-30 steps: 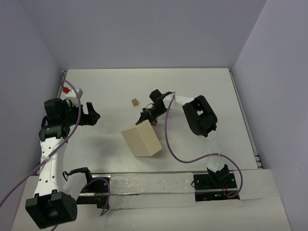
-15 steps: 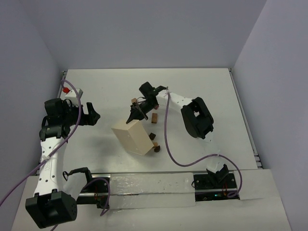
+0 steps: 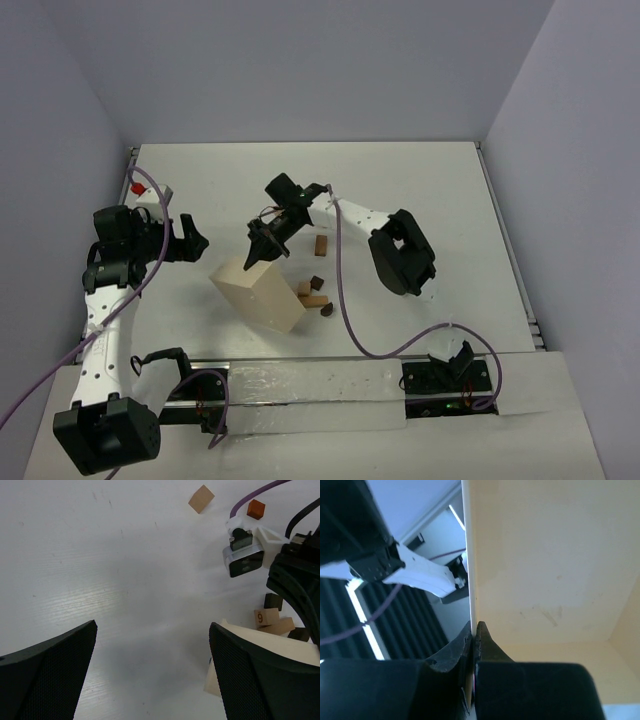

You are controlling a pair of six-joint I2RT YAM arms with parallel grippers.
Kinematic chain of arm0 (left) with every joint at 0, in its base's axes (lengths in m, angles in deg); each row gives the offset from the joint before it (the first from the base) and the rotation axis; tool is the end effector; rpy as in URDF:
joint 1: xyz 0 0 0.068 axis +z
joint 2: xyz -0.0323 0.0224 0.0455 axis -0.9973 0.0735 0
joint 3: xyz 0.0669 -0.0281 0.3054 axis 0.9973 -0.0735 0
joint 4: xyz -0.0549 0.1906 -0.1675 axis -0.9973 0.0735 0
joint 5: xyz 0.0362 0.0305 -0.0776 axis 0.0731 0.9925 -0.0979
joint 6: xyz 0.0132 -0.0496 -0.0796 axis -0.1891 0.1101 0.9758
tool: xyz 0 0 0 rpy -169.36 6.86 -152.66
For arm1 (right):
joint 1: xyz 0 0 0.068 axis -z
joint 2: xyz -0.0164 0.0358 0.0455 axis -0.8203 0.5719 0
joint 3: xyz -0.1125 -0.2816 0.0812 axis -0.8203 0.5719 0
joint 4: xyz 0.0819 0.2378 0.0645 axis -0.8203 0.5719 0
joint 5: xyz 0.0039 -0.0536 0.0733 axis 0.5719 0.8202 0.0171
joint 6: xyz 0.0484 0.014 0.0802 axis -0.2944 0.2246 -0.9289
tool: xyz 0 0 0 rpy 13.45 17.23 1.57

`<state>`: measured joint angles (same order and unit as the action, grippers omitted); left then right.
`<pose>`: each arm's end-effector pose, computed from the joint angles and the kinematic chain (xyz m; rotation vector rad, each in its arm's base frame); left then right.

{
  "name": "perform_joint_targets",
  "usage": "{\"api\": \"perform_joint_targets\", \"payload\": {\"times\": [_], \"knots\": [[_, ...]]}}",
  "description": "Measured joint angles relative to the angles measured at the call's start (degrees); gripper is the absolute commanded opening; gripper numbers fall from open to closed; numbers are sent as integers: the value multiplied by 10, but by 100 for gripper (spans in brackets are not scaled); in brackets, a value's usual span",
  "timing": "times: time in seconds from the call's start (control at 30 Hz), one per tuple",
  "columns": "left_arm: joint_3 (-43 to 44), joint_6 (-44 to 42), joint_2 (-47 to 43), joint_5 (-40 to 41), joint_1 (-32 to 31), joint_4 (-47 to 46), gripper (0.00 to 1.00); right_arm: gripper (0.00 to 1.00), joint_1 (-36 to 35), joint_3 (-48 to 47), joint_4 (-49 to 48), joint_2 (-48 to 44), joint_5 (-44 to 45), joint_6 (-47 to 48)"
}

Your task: Build the wood block tower

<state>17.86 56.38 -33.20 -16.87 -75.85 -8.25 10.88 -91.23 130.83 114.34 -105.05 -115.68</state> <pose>0.2051 -0.0052 0.3074 0.1465 2.1420 -0.4078 0.3000 0.4109 0.2387 0.1390 -1.8717 -1.3520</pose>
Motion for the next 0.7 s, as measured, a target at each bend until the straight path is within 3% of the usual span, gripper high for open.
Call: {"api": "perform_joint_targets", "payload": {"times": [0.17,0.3,0.5,0.7], "knots": [[0,0,-2,0,0,0,99,0,-6,-3,-20,-31,11,22],[0,0,-17,-1,0,0,99,0,-6,-11,2,-54,80,68],[0,0,-35,-2,0,0,99,0,-12,-111,110,-65,289,218],[0,0,-36,-9,0,0,99,0,-42,-94,146,-134,535,313]]}}
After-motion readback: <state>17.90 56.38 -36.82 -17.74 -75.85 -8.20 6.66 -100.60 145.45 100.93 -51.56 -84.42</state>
